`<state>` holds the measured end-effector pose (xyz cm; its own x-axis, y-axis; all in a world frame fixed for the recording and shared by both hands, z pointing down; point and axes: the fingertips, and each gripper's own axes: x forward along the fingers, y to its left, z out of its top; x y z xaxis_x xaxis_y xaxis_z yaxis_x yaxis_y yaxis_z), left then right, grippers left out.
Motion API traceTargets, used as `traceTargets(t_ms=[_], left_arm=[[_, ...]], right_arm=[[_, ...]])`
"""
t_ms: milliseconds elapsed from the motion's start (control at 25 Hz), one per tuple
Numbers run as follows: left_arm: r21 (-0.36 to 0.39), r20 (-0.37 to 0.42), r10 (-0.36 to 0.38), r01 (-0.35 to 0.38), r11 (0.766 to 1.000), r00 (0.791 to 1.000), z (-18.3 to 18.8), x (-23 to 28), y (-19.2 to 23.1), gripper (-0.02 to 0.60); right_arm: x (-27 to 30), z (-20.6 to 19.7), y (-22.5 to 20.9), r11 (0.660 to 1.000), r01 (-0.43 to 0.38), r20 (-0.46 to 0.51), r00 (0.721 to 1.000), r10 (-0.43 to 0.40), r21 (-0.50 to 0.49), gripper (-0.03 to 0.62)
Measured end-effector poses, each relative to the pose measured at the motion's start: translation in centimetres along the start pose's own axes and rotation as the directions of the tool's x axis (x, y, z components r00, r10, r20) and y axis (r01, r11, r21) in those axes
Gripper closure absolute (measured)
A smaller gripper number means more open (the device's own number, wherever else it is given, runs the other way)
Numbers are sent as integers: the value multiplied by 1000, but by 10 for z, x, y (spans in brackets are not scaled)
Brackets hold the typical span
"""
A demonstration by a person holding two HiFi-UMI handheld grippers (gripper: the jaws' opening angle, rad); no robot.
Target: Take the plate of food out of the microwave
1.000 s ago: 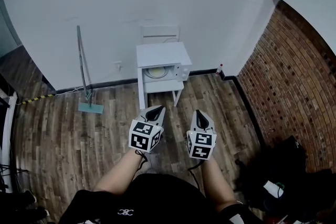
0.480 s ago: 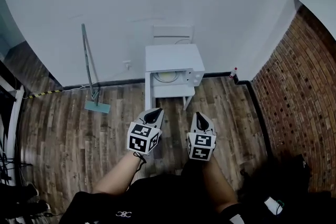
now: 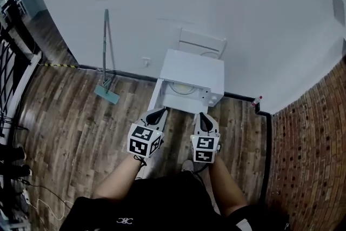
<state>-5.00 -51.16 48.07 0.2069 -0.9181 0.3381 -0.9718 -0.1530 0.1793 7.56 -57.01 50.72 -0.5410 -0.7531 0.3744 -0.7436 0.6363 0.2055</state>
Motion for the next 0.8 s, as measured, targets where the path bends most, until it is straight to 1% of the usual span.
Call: traceTargets(t_ms=[80, 160, 240, 360, 440, 520, 600, 720, 760, 800], left_arm=[[-24, 6, 44, -43, 999, 999, 1, 13, -1, 581], [-55, 4, 88, -87, 995, 996, -3, 24, 0, 581], [-85, -8, 129, -129, 988, 992, -14, 31, 1, 581], [-127, -29, 181, -183, 975, 983, -36, 40, 5, 581], [-152, -41, 199, -203, 967, 979, -50, 48, 9, 581], [-167, -55, 202, -209, 964, 978, -65, 55, 13, 581], [-172, -68, 192, -202, 964, 979, -80, 65, 17, 581], [-161, -89, 174, -187, 969, 981, -104, 79, 25, 581], [-163, -96, 174, -188, 969, 980, -113, 82, 29, 581], [-171, -102, 176, -191, 967, 979, -122, 85, 33, 581]], right_arm=[[20, -4, -10, 996, -61, -2, 998, 61, -61, 582], [43, -11, -18, 985, -116, -16, 993, 115, -124, 582], [63, -20, -19, 968, -175, -40, 985, 170, -179, 582], [93, -37, -11, 933, -260, -77, 966, 248, -250, 582], [112, -51, -2, 900, -311, -106, 950, 292, -307, 582], [130, -67, 13, 855, -369, -141, 929, 341, -365, 580], [150, -84, 26, 808, -410, -170, 912, 373, -423, 580], [185, -114, 38, 743, -431, -213, 902, 377, -511, 579], [198, -127, 42, 723, -443, -237, 896, 375, -530, 563], [211, -140, 45, 705, -455, -263, 890, 371, -545, 524]])
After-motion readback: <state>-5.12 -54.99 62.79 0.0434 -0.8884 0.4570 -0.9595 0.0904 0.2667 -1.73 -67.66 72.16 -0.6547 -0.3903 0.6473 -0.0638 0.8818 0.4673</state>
